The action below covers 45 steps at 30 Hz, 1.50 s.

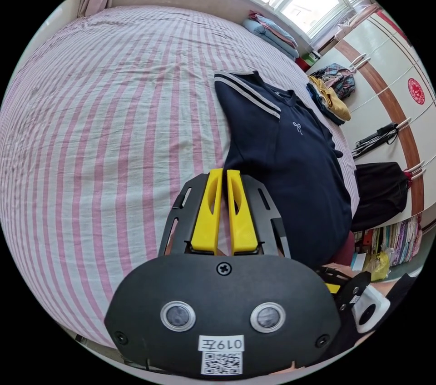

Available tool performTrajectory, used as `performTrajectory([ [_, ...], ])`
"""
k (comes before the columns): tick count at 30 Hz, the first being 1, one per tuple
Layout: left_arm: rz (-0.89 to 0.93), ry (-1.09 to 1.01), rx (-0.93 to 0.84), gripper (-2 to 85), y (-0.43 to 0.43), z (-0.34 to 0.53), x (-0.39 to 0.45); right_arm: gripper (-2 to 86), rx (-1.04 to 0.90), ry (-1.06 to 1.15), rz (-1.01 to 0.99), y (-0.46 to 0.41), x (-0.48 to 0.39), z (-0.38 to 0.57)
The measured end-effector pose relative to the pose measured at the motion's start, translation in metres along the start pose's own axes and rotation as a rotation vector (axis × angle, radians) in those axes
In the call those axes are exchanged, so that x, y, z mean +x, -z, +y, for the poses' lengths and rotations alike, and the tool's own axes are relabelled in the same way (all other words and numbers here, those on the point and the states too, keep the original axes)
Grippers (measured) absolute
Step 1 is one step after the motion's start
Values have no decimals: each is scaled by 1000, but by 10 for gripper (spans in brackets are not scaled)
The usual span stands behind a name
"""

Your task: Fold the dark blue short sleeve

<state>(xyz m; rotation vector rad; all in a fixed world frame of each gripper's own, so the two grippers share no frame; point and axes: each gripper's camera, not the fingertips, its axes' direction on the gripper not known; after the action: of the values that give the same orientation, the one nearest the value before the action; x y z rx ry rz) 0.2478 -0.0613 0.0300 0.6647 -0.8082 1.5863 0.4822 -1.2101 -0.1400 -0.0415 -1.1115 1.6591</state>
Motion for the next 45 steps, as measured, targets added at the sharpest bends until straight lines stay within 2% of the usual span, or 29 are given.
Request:
performTrajectory([
  [15,-2,-8,-8,11,-1,-3,-17,-4,-44,282,301,5,-96,-32],
  [24,11,-12,-9,12,1,-3,-26,21,3,177,226,18,-88,-48],
  [31,18,-12,-10,10,4,-3,-33,63,63,150,251,30,-81,-73],
  [36,24,-13,-10,8,6,-2,-37,87,-89,163,159,-1,-72,-94],
  [38,33,-8,-11,8,7,-3,-40,73,-115,145,139,-5,-68,-95],
  [41,33,-7,-9,8,8,-3,-42,5,-93,138,198,-3,-69,-93],
  [45,44,3,-2,9,11,-2,-46,-8,-24,81,145,7,-61,-92],
])
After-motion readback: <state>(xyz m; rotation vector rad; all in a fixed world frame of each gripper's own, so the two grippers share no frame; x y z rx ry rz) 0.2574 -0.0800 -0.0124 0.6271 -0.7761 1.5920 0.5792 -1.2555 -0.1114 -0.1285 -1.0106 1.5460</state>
